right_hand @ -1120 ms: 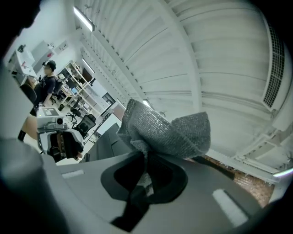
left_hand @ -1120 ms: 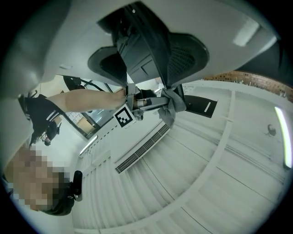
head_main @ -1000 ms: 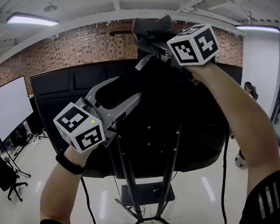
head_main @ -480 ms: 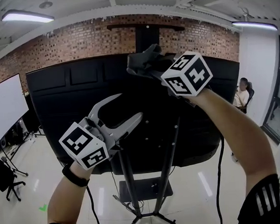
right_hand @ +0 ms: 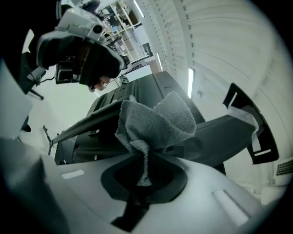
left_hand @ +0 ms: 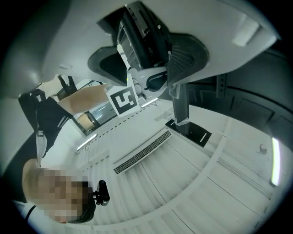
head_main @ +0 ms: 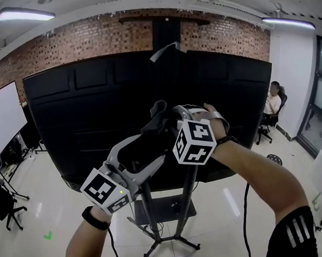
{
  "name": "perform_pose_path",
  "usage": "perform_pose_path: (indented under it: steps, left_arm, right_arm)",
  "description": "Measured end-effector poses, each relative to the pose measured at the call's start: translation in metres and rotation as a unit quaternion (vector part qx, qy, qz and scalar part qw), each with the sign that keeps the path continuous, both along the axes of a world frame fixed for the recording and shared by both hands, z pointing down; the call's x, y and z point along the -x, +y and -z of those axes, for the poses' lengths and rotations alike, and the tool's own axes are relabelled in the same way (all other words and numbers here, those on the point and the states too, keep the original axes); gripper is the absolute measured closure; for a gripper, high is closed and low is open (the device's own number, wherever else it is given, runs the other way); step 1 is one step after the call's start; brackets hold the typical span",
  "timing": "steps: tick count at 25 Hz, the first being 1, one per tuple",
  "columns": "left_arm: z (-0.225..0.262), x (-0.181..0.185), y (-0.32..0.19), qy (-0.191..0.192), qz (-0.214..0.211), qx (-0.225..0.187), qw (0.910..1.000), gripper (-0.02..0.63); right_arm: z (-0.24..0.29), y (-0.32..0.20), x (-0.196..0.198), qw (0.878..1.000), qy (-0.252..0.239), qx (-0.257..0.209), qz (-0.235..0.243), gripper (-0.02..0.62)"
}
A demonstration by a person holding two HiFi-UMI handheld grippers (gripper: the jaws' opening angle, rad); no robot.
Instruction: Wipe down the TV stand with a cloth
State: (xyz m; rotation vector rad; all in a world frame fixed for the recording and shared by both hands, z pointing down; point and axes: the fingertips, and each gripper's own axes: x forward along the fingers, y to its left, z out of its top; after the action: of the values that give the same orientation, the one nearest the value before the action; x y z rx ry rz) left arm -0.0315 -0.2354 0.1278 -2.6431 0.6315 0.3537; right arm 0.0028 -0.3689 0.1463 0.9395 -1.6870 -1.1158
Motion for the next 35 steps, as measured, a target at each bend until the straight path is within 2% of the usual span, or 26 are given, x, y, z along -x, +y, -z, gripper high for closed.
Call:
perform_pose_path:
  steps: [6, 11, 17, 27, 35]
  left_arm:
    - [-0.046, 0.008, 0.000, 0.011, 0.001, 0.042, 0.9991, 0.307]
    - [-0.077, 0.010, 0.004, 0.006, 0.001, 0.062, 0.9980, 0.307]
    - [-0.107, 0.014, 0.009, 0.019, -0.009, 0.097, 0.9951, 0.307]
    - [-0.164, 0.007, 0.013, 0.013, -0.018, 0.155, 0.9877, 0.307]
    - [-0.195, 0.002, 0.014, 0.012, -0.019, 0.189, 0.9816, 0.307]
  right_arm:
    - [-0.049, -0.002, 0.004, 0.993, 0.101, -0.067, -0.012, 0.574]
    - [-0.082, 0.000, 0.004, 0.986, 0.148, -0.073, -0.028, 0.574]
    - [-0.140, -0.003, 0.002, 0.972, 0.218, -0.076, -0.038, 0.574]
    - [-0.229, -0.001, -0.005, 0.970, 0.237, -0.032, -0.042, 0.574]
    - [-0.277, 0.000, -0.009, 0.974, 0.221, 0.013, -0.044, 0.574]
